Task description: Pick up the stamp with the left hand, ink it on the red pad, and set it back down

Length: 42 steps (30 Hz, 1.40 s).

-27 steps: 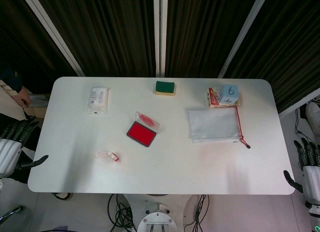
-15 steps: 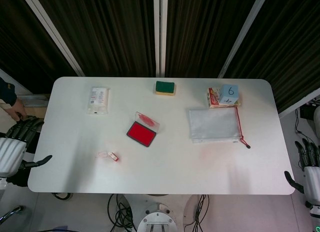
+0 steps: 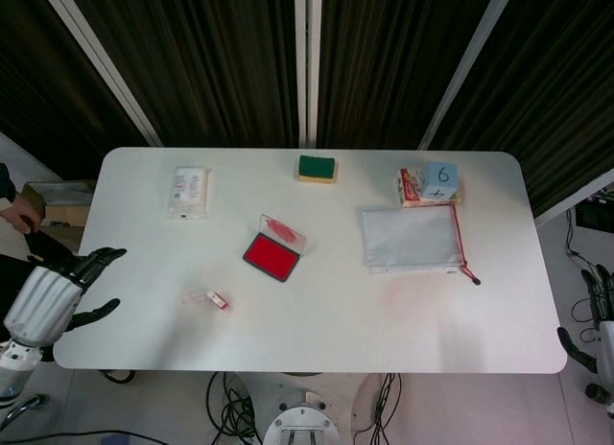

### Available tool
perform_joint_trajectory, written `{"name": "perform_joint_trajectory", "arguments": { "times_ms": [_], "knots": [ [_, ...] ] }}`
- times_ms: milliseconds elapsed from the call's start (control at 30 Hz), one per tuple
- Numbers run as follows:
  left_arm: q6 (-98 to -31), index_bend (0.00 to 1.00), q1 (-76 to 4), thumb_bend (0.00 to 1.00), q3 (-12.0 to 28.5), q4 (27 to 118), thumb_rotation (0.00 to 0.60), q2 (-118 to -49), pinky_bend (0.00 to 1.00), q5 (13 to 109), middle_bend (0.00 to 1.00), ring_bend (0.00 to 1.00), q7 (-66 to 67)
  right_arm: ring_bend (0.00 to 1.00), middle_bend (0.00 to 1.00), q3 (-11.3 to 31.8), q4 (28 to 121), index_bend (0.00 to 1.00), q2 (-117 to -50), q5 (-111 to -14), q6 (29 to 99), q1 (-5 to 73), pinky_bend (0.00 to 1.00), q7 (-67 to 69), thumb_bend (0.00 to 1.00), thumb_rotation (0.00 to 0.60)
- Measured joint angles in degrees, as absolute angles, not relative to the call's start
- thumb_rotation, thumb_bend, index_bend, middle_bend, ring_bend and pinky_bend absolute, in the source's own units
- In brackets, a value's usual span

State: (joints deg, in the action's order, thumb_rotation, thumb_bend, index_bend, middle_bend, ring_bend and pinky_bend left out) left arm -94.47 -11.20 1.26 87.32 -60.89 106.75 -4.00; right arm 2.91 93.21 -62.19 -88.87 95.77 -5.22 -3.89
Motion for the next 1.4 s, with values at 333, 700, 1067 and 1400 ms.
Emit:
{"name": "perform_joint_trajectory", "arguments": {
  "times_ms": [333,700,1067,1400],
  "knots": [
    [-79.6,0.26,-16.1,0.13,-0.9,84.7,0.600,-68.7,1.00,105.1,0.31,0.89,-0.3,0.00,0.00,3.6,95.1,0.00,-60.0,-89.2,96.8,-5.2,0.00,-4.8,0.16,0.600],
    [-73.6,0.25,-19.3,0.16,-1.2,77.9,0.600,-81.2,1.00,101.3,0.31,0.89,3.5,0.00,0.00,3.6,94.7,0.00,-60.1,-88.1,95.8,-5.3,0.00,-4.6,0.16,0.600],
    [-71.5,0.31,-23.6,0.19,-2.1,66.3,0.600,-90.8,1.00,102.6,0.36,0.91,2.0,0.00,0.00,3.8,95.1,0.00,-59.5,-88.1,96.3,-5.6,0.00,-4.7,0.16,0.600],
    [-71.5,0.39,-26.1,0.21,-3.6,60.0,0.600,-94.8,1.00,103.8,0.42,0.92,2.1,0.00,0.00,4.0,94.2,0.00,-59.6,-87.6,96.3,-5.7,0.00,-3.7,0.16,0.600]
  ]
}}
